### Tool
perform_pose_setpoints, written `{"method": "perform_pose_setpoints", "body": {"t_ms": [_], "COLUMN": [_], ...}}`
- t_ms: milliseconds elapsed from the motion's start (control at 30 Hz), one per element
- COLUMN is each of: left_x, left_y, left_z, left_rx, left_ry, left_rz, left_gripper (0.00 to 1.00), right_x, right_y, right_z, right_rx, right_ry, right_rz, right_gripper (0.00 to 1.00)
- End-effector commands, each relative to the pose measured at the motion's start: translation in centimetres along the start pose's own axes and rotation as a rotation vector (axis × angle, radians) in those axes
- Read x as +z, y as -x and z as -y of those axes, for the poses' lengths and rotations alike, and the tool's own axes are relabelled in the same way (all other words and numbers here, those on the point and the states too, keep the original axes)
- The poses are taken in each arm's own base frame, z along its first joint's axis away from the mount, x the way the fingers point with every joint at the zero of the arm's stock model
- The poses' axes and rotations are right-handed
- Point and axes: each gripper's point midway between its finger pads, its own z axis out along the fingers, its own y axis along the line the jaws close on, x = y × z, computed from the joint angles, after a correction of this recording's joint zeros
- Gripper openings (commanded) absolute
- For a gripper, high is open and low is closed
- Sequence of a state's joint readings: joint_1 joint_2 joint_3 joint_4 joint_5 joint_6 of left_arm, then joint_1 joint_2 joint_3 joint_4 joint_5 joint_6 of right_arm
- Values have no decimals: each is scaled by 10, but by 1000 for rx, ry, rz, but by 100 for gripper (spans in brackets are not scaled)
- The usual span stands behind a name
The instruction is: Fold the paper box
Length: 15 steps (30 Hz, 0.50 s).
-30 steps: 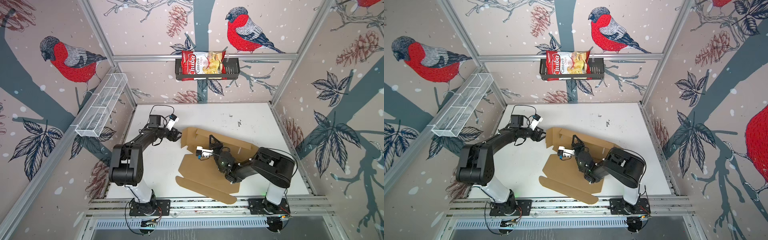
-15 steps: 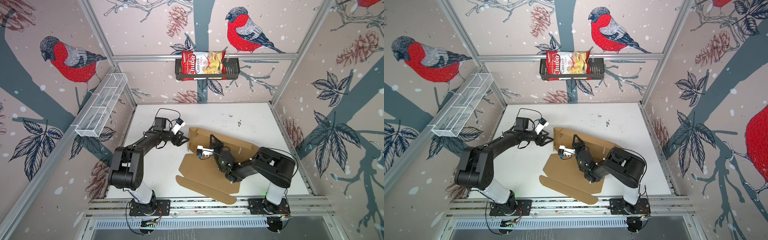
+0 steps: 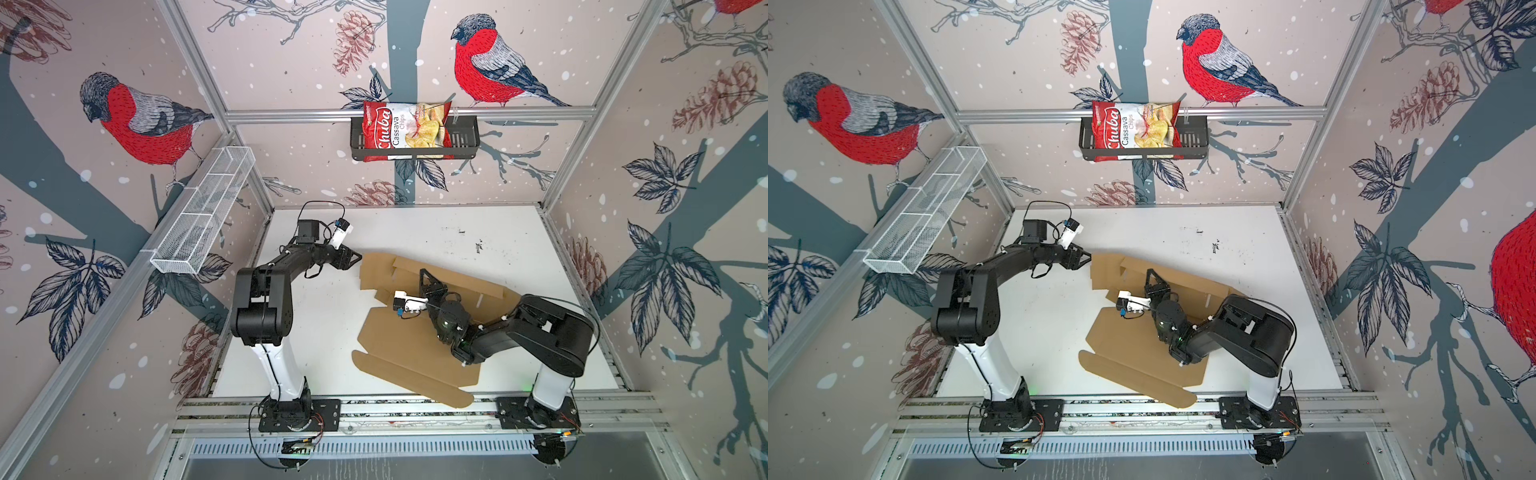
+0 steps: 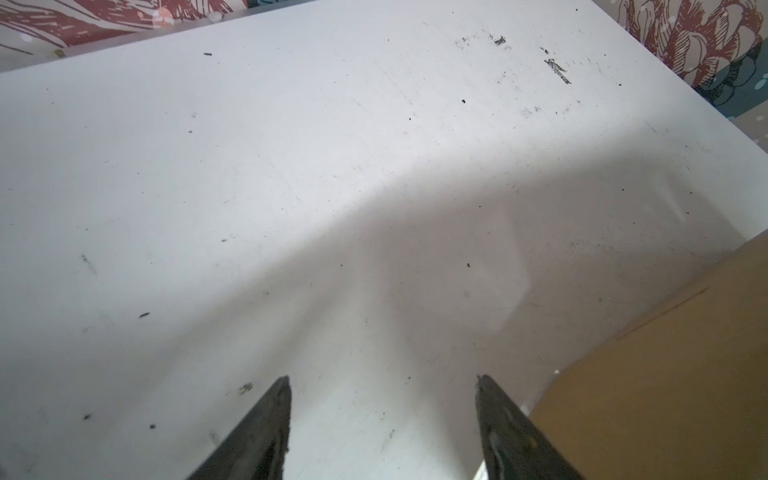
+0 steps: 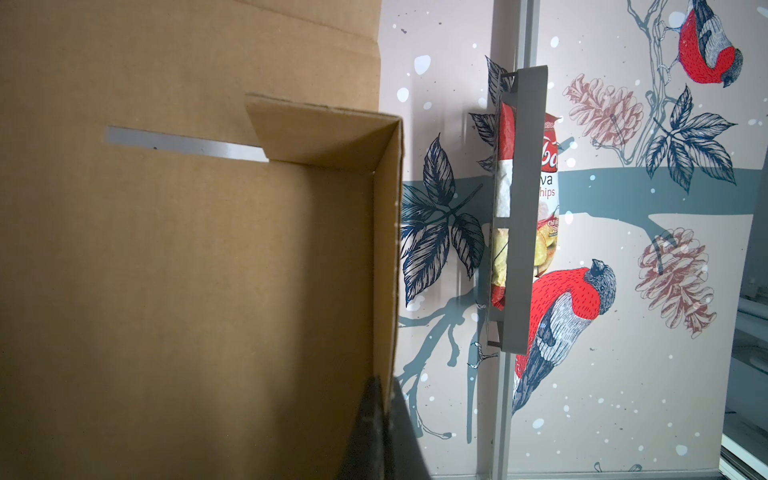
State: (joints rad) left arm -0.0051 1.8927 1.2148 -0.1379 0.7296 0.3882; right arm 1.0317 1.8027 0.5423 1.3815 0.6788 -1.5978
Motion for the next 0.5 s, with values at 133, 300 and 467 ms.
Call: {"method": "perform_pose_setpoints", "body": {"t_ms": [133,300,467], "left_x": [32,43,34], "left_y": [10,16,-2], "left_z": [23,39,72], "left_rx": [72,74,84], "left_ry": [-143,-262,-370], "left_rz": [-1,18,-28], "left_gripper": [71,72,72], "right_x": [1,2,3], "right_y": [-1,-1,-3], "right_z": [5,5,6], "right_rx": [23,23,27], "right_ry": [-20,-19,-20], "right_rz": [-1,-2,-8], "right_gripper": [0,0,0]}}
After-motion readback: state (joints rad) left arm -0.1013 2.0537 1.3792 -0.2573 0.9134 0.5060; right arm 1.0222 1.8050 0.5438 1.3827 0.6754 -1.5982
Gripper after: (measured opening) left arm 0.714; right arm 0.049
